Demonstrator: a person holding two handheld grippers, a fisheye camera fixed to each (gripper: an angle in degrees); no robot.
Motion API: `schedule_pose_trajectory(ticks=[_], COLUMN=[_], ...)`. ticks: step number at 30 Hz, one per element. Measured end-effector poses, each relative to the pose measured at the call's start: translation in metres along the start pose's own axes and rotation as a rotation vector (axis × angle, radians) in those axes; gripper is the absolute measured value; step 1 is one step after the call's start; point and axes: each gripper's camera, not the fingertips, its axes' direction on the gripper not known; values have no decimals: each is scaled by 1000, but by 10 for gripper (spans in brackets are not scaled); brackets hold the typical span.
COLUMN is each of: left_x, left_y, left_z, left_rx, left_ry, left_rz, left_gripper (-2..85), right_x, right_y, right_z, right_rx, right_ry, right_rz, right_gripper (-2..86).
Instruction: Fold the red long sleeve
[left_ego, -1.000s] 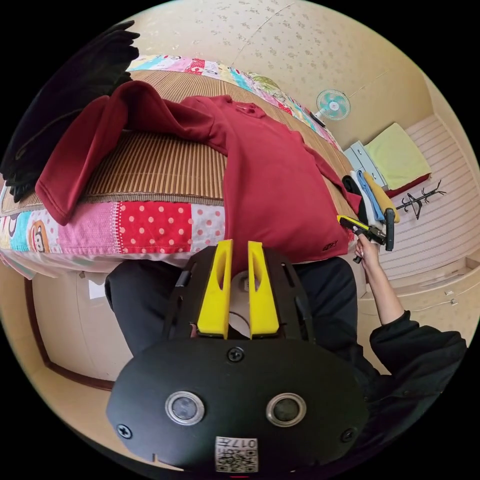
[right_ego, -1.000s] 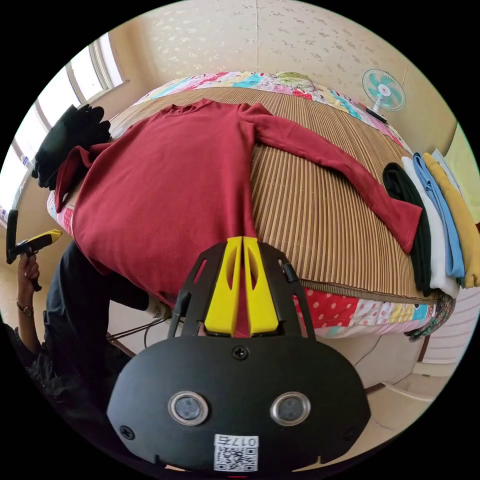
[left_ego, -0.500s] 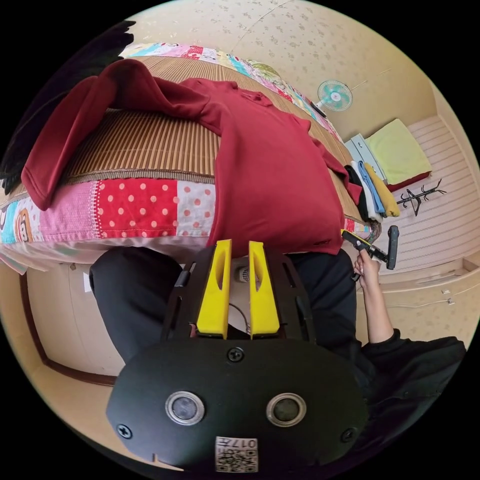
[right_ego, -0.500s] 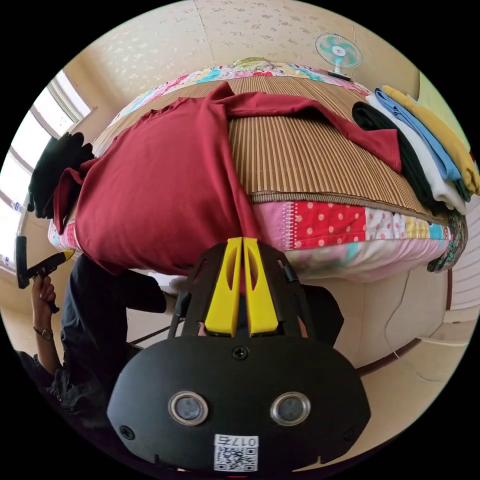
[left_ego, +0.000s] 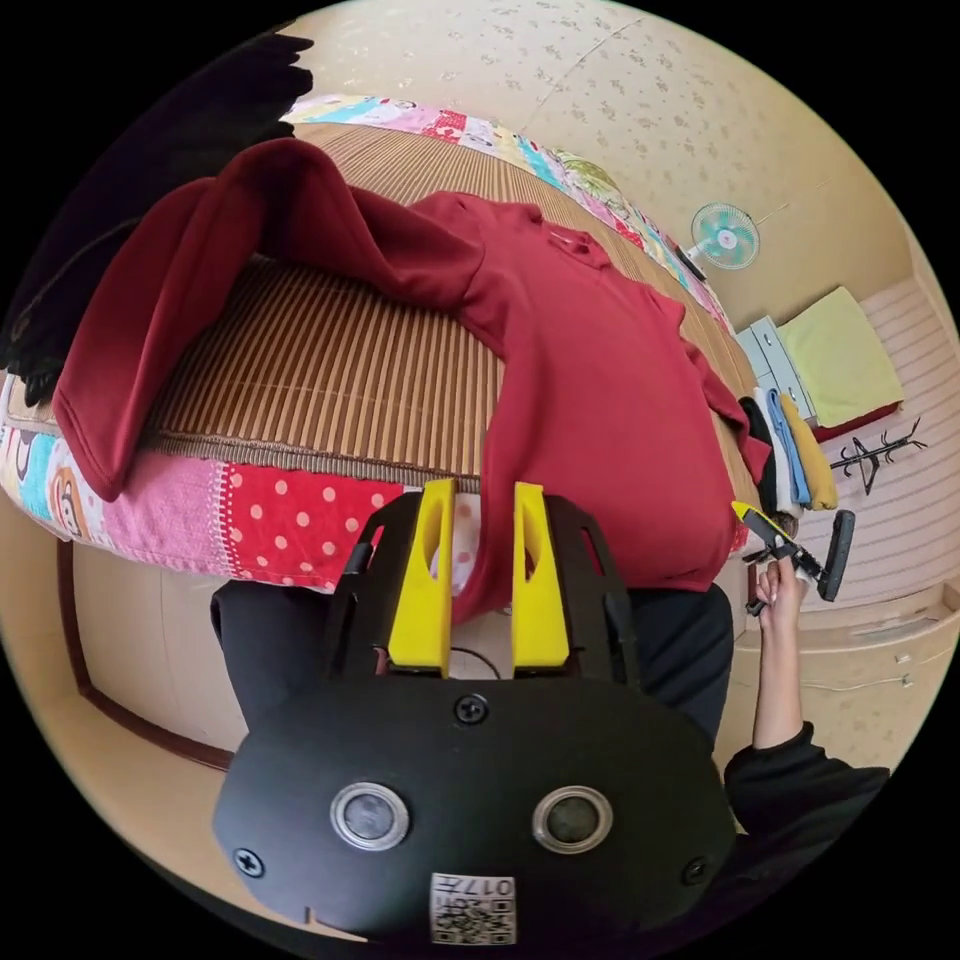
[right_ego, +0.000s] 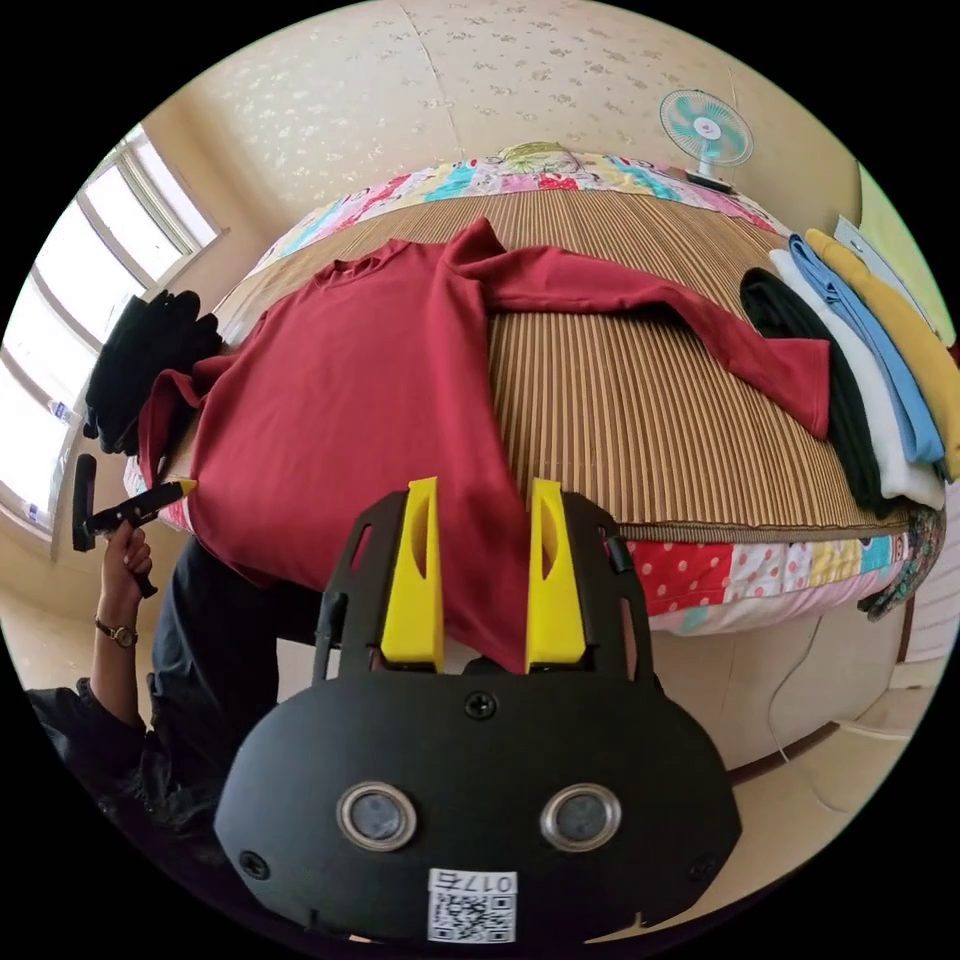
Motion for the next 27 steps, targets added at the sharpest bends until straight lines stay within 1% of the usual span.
schedule_pose_trajectory(ticks=[2,3,4,6,8,10,14,15,17,18,19,21,24,27], left_x=[5,9,12,14,15,11,1,2,8,16,26,43,69,75], left_y=[5,8,10,16,28,49,76,82,88,88,84,70,30,12], left_z=[2,3,5,0,-9,-15,-9,-12,-27,-39,-48,-48,-12,42], left_rx=[13,5,-29,-28,10,37,15,31,108,171,226,249,115,56], left_ry=[-45,-61,-40,-40,-42,-43,-67,-83,-106,-105,-79,-21,9,-63], left_rz=[40,76,102,102,111,96,28,31,41,58,94,176,259,245], left_gripper=[57,37,33,30,30,35,39,56,74,79,81,82,86,84], right_x=[-2,-4,-6,-5,5,14,28,30,47,53,67,92,143,187], right_y=[-6,-5,-1,7,27,48,109,115,133,136,139,140,129,106], right_z=[24,24,25,24,19,20,30,31,28,25,17,3,-13,-24], right_rx=[-73,-60,-62,-73,-61,-92,-112,-112,-71,-55,-16,51,127,160], right_ry=[92,106,116,85,41,-2,-63,-70,-145,-168,-213,-273,-395,-468], right_rz=[-46,-61,-77,-77,-36,8,90,97,130,142,165,200,267,320], right_gripper=[104,100,79,58,44,40,40,42,50,53,60,63,75,103])
